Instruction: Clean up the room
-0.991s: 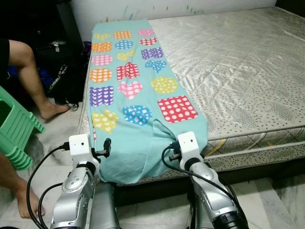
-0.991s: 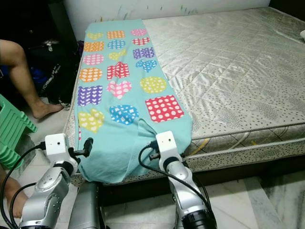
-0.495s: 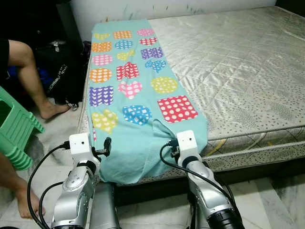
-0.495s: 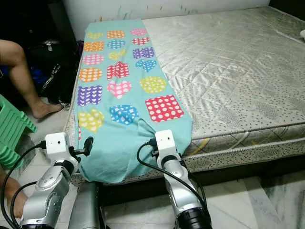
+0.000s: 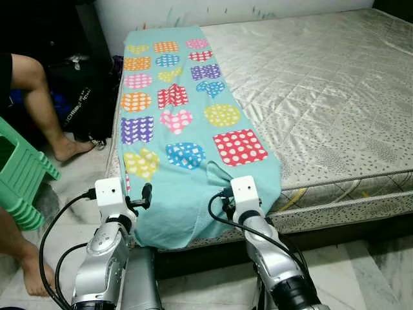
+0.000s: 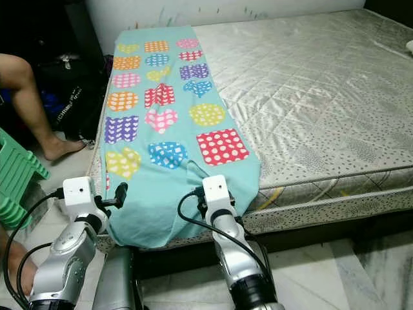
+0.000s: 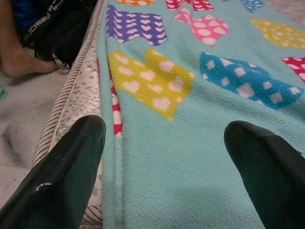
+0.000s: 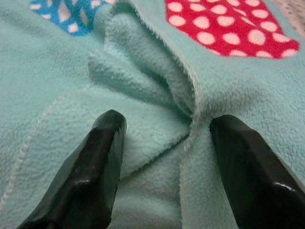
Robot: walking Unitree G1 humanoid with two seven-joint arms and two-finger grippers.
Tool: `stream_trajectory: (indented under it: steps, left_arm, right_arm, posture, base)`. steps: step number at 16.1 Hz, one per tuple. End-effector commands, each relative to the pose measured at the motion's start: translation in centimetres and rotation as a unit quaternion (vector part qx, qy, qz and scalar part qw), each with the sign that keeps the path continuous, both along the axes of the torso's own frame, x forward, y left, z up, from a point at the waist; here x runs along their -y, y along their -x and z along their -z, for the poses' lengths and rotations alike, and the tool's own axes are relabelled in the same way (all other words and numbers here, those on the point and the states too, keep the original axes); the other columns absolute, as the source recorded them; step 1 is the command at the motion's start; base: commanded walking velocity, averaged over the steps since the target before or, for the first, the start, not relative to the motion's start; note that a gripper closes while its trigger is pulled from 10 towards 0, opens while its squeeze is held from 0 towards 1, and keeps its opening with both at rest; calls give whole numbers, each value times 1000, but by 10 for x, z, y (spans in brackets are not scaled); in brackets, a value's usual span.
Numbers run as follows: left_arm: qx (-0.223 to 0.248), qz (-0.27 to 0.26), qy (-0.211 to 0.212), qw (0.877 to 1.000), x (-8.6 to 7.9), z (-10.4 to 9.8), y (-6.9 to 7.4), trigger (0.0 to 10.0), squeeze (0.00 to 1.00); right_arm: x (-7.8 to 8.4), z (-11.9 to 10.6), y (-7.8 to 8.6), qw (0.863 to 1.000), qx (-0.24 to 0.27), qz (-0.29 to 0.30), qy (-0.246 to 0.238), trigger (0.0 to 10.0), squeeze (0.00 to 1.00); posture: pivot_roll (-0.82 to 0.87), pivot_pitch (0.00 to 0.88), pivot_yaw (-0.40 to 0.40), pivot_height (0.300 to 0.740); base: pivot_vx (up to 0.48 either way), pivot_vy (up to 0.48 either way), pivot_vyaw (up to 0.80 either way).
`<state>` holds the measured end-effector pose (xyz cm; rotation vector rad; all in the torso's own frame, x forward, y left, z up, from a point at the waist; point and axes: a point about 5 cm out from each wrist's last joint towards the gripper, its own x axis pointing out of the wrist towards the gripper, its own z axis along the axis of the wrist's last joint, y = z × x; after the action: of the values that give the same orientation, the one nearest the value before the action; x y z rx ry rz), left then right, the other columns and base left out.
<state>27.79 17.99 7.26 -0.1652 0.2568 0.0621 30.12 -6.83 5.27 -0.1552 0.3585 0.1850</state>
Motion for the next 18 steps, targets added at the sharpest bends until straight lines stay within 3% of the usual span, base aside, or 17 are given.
stream_trajectory:
  steps: [1, 2, 3, 4, 5, 6, 18]
  left_arm:
    - [-1, -8, -7, 1000, -4, 0, -1, 10000, 0]
    - [-1, -10, -7, 1000, -5, 0, -1, 10000, 0]
    - [-1, -10, -7, 1000, -5, 0, -1, 10000, 0]
    - [-1, -11, -7, 1000, -5, 0, -1, 10000, 0]
    - [-1, -11, -7, 1000, -5, 0, -1, 10000, 0]
    - [-1, -10, -7, 1000, -4, 0, 0, 10000, 0]
    - [0, -17, -9, 1000, -6, 0, 0, 10000, 0]
  right_arm:
    - [-4, -1, -2, 1000, 2, 4, -5, 10000, 0]
    - [-4, 0, -4, 1000, 2, 8, -5, 8980, 0]
    - [-4, 0, -5, 1000, 4, 11, -6, 4000, 0]
    - [-4, -1, -7, 1000, 6, 14, -5, 2039, 0]
    - [-3, -1, -7, 1000, 8, 17, -5, 1725, 0]
    - [-2, -1, -8, 1000, 10, 19, -4, 0, 0]
    - [17, 2, -10, 999, 20, 47, 12, 0, 0]
  posture:
    - [-104, 3, 57, 492]
    - [-102, 4, 57, 492]
    - [-102, 4, 57, 492]
    - [-100, 4, 57, 492]
    - [-100, 4, 57, 492]
    - [-100, 4, 57, 492]
    - [-98, 6, 52, 492]
  base:
    - [0, 0, 0]
    - [0, 0, 0]
    - [0, 0, 0]
    - [0, 0, 0]
    - [0, 0, 0]
    - [0, 0, 0]
    - [0, 0, 0]
